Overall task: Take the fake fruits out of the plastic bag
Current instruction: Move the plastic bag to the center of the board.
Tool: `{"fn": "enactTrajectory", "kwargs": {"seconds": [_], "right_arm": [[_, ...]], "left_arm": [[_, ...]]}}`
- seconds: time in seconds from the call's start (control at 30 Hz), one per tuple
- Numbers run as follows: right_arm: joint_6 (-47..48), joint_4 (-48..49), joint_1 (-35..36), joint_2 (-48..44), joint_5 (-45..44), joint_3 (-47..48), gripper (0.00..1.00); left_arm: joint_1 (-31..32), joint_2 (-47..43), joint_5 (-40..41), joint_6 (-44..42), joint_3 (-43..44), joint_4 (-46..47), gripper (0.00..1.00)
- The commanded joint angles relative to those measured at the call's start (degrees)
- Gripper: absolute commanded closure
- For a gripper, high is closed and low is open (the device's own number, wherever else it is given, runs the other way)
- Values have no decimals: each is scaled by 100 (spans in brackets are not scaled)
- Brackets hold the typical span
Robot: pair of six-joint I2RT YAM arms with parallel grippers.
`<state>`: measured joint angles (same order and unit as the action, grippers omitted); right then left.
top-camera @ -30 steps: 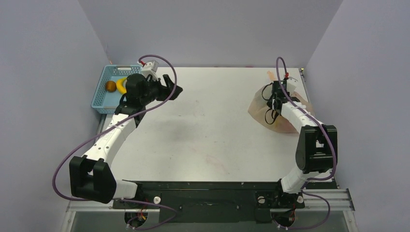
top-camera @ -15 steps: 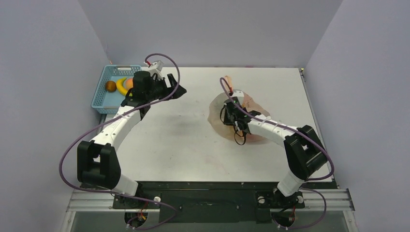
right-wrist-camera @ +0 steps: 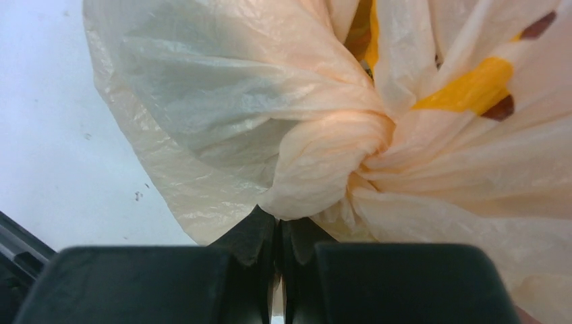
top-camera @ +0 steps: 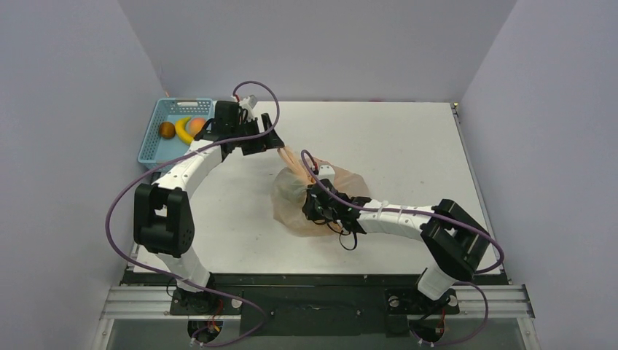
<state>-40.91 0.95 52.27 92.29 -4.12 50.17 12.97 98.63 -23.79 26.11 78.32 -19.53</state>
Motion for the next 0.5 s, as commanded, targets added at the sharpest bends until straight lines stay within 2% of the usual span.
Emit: {"fn": "enactTrajectory", "kwargs": {"seconds": [0.0, 0.2, 0.33, 0.47], "right_arm": [[-417, 820, 114, -267, -9, -48, 95], [-84, 517, 151, -706, -35, -48, 69], [266, 118, 141, -1214, -459, -146, 57], [515, -283, -114, -1807, -792, -251, 51]], "left_arm": [[9, -144, -259, -182, 206, -134, 25], [22, -125, -582, -222, 199, -28, 25], [34, -100, -808, -231, 194, 39, 26], [221, -97, -746, -479, 247, -117, 25]]}}
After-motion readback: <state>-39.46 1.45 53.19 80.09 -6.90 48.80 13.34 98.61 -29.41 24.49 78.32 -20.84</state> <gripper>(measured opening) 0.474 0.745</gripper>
